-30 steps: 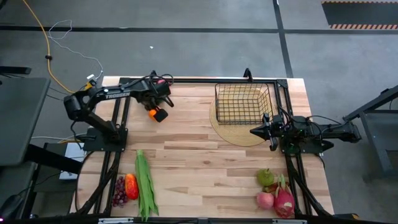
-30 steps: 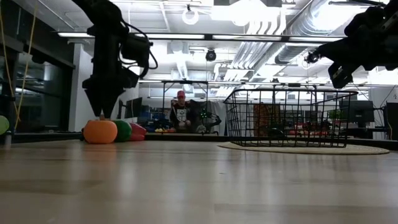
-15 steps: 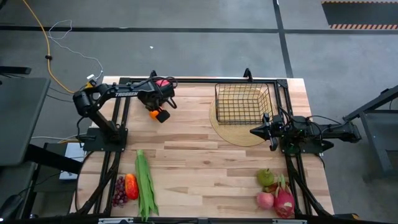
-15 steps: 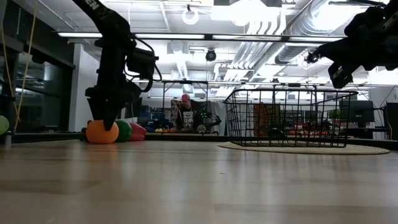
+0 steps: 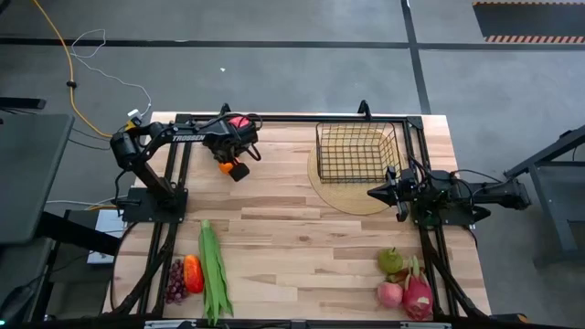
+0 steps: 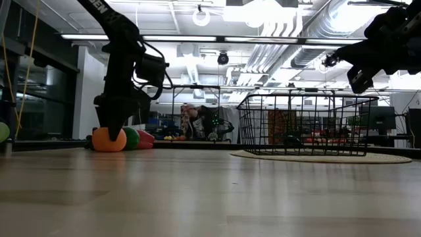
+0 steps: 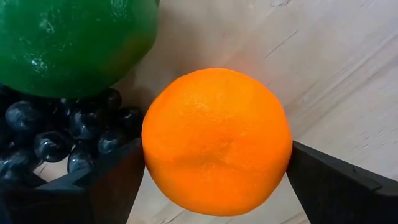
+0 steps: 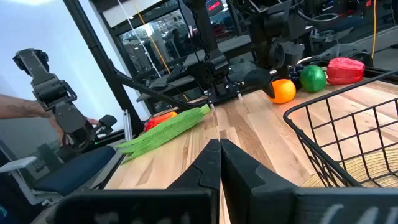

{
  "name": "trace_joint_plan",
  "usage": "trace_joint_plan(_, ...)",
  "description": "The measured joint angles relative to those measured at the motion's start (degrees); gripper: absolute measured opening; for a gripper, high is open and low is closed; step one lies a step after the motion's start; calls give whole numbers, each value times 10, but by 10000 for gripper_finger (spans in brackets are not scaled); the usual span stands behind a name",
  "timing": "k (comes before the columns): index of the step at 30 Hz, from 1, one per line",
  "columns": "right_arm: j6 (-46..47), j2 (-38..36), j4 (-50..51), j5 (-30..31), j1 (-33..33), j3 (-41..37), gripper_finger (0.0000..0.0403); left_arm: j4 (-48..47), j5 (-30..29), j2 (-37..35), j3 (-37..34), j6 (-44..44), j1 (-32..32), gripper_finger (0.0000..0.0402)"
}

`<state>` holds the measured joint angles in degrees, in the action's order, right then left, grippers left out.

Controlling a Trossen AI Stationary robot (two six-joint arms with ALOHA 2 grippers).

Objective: Build produce basket
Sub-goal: Put the orange into the black wire basket

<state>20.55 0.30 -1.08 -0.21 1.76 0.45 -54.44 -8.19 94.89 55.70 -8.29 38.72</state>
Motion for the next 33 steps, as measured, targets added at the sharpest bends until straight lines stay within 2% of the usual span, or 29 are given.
trace_joint_plan(5,0,0,0,0,0,0,0,14,41,-1,0,14,-6,349)
trace_joint_plan(16,0,0,0,0,0,0,0,28,24,-1,-1,-26,-51,331)
trace_joint_plan(22,0,0,0,0,0,0,0,79,31,-4,-1,-55,-94,329)
trace_joint_plan(28,0,0,0,0,0,0,0,175,76,-65,-4,-94,-128,328)
trace_joint_plan(33,0,0,0,0,0,0,0,290,65,-151,-4,-126,-158,328)
